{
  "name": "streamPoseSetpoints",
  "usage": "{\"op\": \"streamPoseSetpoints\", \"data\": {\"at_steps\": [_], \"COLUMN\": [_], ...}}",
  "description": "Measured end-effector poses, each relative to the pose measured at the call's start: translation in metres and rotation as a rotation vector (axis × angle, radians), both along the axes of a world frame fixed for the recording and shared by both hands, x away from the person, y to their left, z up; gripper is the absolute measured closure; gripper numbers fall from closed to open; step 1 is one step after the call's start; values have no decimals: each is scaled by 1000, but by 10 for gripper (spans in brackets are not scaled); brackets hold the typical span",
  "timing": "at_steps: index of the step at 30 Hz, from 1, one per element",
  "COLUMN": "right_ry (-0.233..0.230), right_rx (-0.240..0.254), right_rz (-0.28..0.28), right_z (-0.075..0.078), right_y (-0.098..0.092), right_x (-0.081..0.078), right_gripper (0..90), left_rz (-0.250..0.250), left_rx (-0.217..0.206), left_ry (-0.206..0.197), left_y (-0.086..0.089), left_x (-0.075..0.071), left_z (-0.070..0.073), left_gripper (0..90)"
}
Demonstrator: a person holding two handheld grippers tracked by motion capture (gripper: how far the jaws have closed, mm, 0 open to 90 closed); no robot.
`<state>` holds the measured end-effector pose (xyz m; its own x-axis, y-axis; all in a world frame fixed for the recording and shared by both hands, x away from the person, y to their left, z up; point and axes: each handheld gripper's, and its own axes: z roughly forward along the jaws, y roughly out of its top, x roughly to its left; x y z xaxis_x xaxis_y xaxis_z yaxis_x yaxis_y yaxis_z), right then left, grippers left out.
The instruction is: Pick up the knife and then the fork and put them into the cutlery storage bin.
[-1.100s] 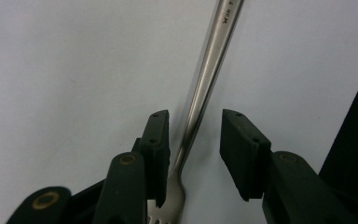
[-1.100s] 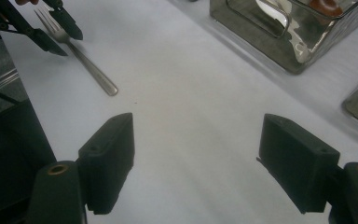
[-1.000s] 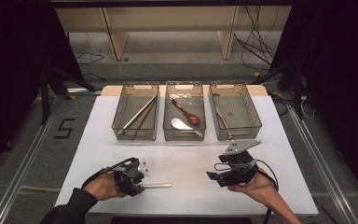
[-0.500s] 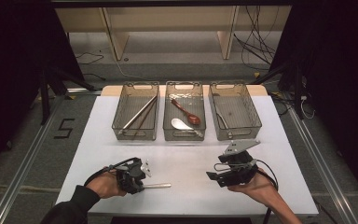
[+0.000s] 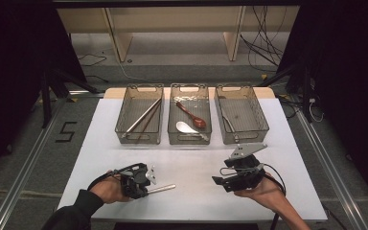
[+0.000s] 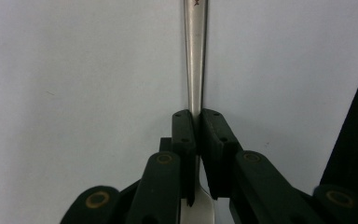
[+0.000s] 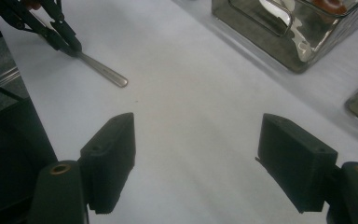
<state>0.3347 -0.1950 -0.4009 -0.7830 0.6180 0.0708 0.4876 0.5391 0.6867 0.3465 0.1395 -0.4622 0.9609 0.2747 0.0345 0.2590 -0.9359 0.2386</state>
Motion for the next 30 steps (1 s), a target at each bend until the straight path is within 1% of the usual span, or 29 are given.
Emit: {"op": "streamPoseSetpoints", "data": {"at_steps": [3, 6, 9, 11, 13, 14, 15, 18, 19, 21, 23, 24, 26, 28, 30], "right_ry": [2, 1, 2, 3, 3, 4, 4, 5, 6, 5, 6, 4, 6, 4, 6], "right_rx": [1, 1, 0, 0, 1, 0, 0, 2, 2, 0, -1, -1, -1, -2, -2], "right_rz": [0, 1, 3, 2, 2, 3, 3, 3, 3, 6, 9, 10, 11, 17, 17], "right_z": [0, 0, 0, 0, 0, 0, 0, 0, 0, 0, 0, 0, -1, -1, -1], "right_y": [0, 0, 0, 1, 1, 1, 1, 1, 1, 2, 3, 3, 4, 5, 6], "right_x": [0, 0, 0, 0, -1, -1, -1, -1, -1, -1, -1, -1, -1, -1, -1], "right_gripper": [284, 285, 285, 285, 285, 285, 285, 285, 285, 285, 285, 285, 285, 285, 285], "left_rz": [11, 30, 42, 47, 58, 64, 77, 90, 96, 113, 117, 123, 122, 120, 107], "left_rx": [-12, -36, -44, -49, -61, -69, -83, -98, -105, -113, -116, -126, -132, -139, -134], "left_ry": [-5, -6, -11, -6, -5, 0, -4, 1, 13, 17, 21, 31, 36, 36, 36], "left_y": [1, 3, 4, 4, 4, 4, 4, 4, 4, 4, 3, 3, 2, 2, 0], "left_x": [1, 2, 2, 2, 2, 2, 2, 2, 2, 2, 1, 1, 1, 0, -1], "left_z": [2, 5, 8, 9, 10, 11, 12, 16, 17, 17, 18, 19, 21, 22, 24], "left_gripper": [834, 834, 835, 835, 835, 835, 835, 835, 835, 836, 835, 836, 836, 836, 835]}}
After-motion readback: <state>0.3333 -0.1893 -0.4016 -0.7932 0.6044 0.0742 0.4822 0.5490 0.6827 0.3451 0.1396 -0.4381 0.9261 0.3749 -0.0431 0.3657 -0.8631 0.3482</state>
